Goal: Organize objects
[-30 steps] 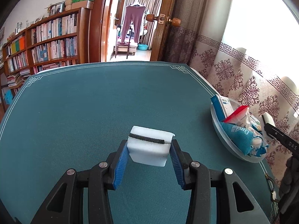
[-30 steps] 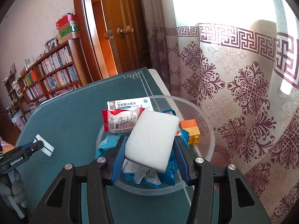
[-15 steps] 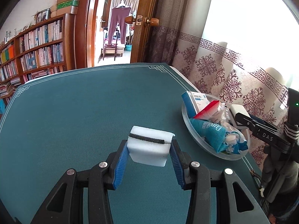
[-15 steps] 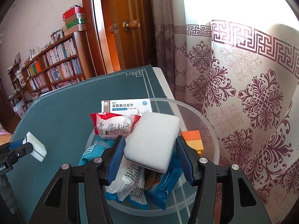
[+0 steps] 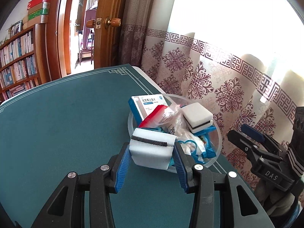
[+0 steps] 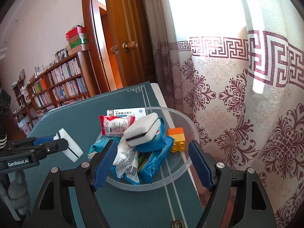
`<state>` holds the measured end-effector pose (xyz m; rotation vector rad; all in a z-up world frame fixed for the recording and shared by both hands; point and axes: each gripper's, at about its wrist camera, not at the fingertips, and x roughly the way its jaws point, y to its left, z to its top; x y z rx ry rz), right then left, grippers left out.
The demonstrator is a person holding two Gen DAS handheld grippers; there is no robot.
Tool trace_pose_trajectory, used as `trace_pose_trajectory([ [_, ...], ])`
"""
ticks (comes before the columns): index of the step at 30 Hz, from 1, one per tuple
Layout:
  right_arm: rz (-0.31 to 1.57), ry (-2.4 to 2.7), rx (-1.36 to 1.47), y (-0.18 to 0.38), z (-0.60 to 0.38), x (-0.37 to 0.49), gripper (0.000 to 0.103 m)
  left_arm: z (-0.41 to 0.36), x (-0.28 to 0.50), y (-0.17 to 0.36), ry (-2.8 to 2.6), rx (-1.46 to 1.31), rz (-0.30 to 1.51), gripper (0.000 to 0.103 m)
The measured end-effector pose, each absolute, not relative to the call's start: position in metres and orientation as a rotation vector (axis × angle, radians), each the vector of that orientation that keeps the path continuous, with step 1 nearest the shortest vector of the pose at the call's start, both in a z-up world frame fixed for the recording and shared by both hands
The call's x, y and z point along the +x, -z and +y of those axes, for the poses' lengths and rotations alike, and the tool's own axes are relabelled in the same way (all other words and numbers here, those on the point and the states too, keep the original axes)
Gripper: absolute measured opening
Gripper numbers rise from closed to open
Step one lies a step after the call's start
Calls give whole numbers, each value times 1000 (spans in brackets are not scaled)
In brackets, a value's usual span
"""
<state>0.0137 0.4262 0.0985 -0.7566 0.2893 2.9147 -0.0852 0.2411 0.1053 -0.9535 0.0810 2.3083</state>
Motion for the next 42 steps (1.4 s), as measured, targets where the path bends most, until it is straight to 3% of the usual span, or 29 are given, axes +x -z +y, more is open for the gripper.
trace_pose_trajectory([
  [15, 379, -2939, -769, -86, 440, 19, 78, 302, -109, -102, -2294, -946, 143, 48],
  [18, 381, -2942, -778, -84, 439, 18, 78, 306, -115, -96, -2288, -965, 133, 62],
  [20, 379, -2944, -781, -84, 438, 17, 78, 306, -116, -93, -2284, -969, 113, 83],
  [23, 382, -2941, -782, -84, 437, 17, 78, 304, -114, -93, -2264, -968, 94, 89],
  [30, 375, -2939, -790, -83, 435, 17, 78, 293, -104, -97, -2250, -946, 62, 98],
  [42, 374, -2939, -781, -83, 433, 21, 78, 272, -99, -90, -2234, -977, 16, 99],
])
